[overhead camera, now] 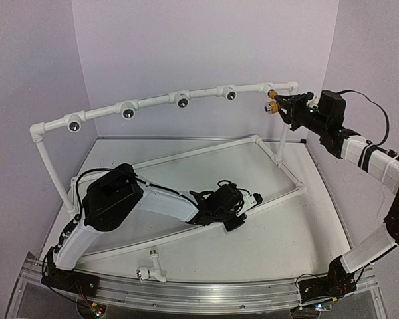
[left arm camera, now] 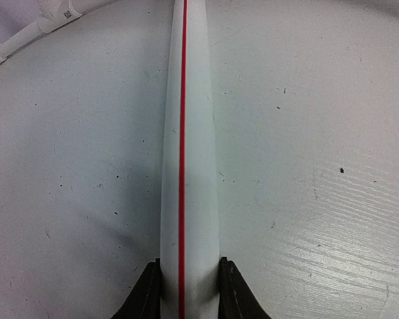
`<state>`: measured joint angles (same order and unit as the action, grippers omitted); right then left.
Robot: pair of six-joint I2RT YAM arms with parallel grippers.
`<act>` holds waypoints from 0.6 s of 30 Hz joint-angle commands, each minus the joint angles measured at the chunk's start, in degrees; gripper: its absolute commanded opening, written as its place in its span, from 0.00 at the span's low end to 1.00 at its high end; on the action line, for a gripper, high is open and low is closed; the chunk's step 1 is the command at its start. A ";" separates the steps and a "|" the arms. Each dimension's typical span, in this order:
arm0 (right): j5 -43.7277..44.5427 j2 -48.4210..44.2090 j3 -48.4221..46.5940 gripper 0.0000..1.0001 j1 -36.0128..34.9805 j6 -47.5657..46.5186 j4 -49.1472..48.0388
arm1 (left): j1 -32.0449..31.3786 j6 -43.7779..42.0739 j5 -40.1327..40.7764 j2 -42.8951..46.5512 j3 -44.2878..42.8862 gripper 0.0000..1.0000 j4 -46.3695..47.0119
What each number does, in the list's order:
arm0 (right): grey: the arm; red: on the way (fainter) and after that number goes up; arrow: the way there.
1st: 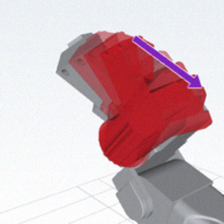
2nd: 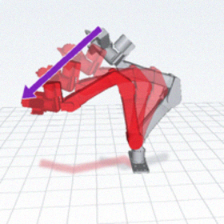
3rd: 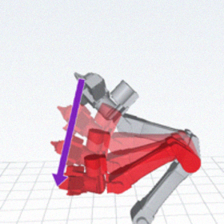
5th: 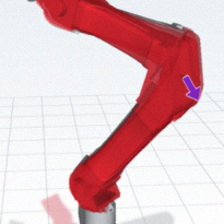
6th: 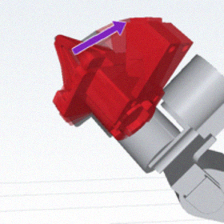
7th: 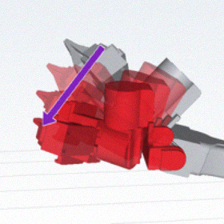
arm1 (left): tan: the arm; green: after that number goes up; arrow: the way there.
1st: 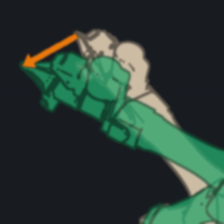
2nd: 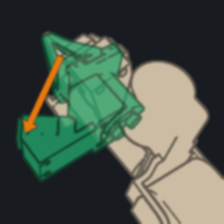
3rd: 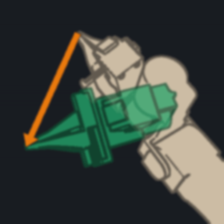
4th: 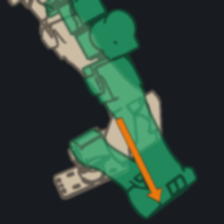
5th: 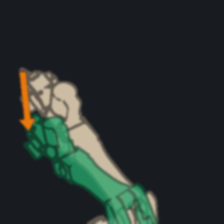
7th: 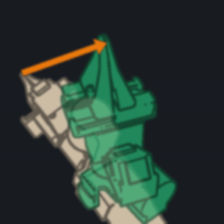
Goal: Install the water faucets
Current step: Screw the water faucet onto the adaptor.
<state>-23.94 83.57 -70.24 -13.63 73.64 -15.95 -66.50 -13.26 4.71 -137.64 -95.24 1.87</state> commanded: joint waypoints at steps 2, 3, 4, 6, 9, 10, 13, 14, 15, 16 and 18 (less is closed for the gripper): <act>7.37 1.87 1.00 0.00 2.38 9.36 -11.49 | -7.19 -3.09 -9.75 -7.27 4.38 0.00 -20.21; 7.44 1.81 1.50 0.00 2.43 10.61 -12.48 | -7.27 -3.10 -9.72 -7.32 4.33 0.00 -20.23; 7.57 1.73 2.09 0.00 2.44 11.78 -13.09 | -7.29 -3.10 -9.70 -7.38 4.24 0.00 -20.30; 7.86 1.61 3.06 0.00 2.39 13.93 -13.98 | -7.31 -3.16 -9.66 -7.50 4.06 0.00 -20.45; 8.09 1.58 4.38 0.00 2.40 16.65 -15.54 | -7.44 -3.13 -9.59 -7.63 3.95 0.00 -20.58; 8.14 1.69 4.99 0.00 2.39 18.07 -16.46 | -7.48 -3.10 -9.50 -7.68 3.88 0.00 -20.68; 8.11 2.11 6.48 0.00 2.38 22.03 -19.32 | -7.50 -3.09 -9.39 -7.95 3.72 0.00 -20.80; 8.13 2.24 6.88 0.00 2.38 23.39 -20.09 | -7.48 -3.08 -9.39 -7.99 3.59 0.00 -20.89; 8.23 2.22 7.34 0.00 2.35 24.65 -21.09 | -7.46 -3.08 -9.37 -8.07 3.50 0.00 -20.97; 8.38 2.21 7.84 0.00 2.31 25.91 -22.21 | -7.46 -3.09 -9.37 -8.16 3.43 0.00 -21.05; 8.99 1.90 8.75 0.00 2.29 27.78 -23.74 | -7.50 -3.09 -9.41 -8.19 3.26 0.00 -21.14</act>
<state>-23.92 83.68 -62.60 -13.52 94.02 -31.51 -66.64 -13.23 4.97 -138.15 -96.38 1.39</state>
